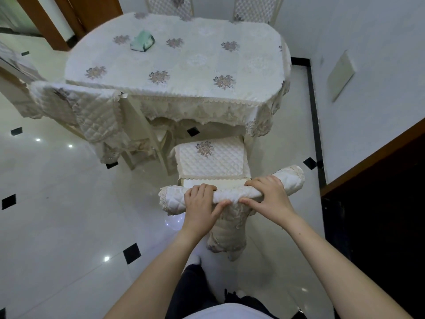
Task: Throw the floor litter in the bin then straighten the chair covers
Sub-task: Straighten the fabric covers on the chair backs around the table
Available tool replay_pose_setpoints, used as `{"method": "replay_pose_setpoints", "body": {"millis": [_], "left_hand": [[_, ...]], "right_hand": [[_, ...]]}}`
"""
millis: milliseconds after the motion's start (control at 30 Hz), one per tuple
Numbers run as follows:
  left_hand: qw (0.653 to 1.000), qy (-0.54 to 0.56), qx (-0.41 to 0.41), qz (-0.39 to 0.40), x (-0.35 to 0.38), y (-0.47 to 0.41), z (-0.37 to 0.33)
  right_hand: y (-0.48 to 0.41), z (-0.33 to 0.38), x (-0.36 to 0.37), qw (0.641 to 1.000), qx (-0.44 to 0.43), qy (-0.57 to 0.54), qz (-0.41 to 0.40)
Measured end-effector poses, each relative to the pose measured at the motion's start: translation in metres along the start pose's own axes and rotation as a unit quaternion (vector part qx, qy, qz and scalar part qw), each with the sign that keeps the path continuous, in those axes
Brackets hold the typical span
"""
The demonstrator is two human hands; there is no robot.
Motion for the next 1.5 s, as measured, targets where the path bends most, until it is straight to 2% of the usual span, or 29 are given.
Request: {"method": "replay_pose_setpoints", "body": {"millis": [1033, 1500], "left_hand": [[0.993, 0.019, 0.094, 0.067, -0.024, -0.17, 0.082], [0.99, -0.011, 0.11, 0.086, -0.019, -0.225, 0.091]], "right_hand": [[-0.143, -0.004, 0.062, 0.994, 0.09, 0.029, -0.054], [-0.189, -0.024, 0.074, 0.994, 0.106, 0.031, -0.018]]}}
Point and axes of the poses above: each hand's wrist, its own y-axis away from the middle knuckle, its own x-axis out of the palm, z = x × y, the point moved 10 cm from there along -y, towards the middle knuckle, and after that the axes turned 13 degrees about -x, right-handed, at the moved point
